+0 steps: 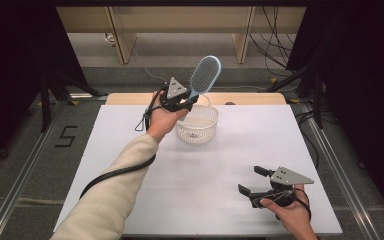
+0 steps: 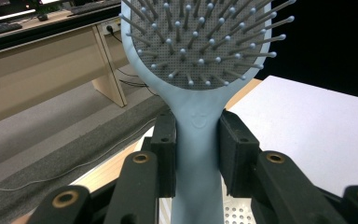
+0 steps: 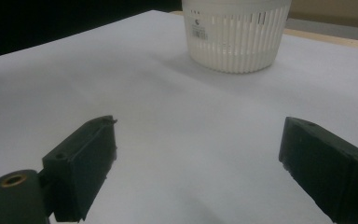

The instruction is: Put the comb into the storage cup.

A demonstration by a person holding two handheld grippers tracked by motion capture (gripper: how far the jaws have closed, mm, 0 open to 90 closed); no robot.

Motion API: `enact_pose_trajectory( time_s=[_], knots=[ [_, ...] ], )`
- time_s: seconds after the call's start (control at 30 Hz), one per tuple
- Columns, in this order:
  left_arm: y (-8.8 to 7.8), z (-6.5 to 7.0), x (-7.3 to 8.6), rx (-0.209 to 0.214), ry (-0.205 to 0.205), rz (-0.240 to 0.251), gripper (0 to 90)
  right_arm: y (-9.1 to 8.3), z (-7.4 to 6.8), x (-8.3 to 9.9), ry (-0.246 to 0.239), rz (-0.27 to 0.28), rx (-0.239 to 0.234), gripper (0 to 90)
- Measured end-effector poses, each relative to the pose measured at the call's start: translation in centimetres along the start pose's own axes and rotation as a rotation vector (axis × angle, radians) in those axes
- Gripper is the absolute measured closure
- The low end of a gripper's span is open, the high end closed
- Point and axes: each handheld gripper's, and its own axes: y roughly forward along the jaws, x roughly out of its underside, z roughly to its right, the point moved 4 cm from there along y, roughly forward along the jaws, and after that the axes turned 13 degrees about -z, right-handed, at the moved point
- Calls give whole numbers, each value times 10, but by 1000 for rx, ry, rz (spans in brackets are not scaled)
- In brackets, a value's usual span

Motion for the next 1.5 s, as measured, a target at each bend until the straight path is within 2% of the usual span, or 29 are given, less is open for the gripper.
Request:
enact_pose_trajectory(
  time_s=[0.57, 1.5],
  knots=[
    [8, 0, -3, 0, 14, 1, 696, 0, 0, 0, -1, 0, -2, 118],
    [21, -3, 9, 11, 44, 1, 696, 0, 0, 0, -1, 0, -3, 118]
  ],
)
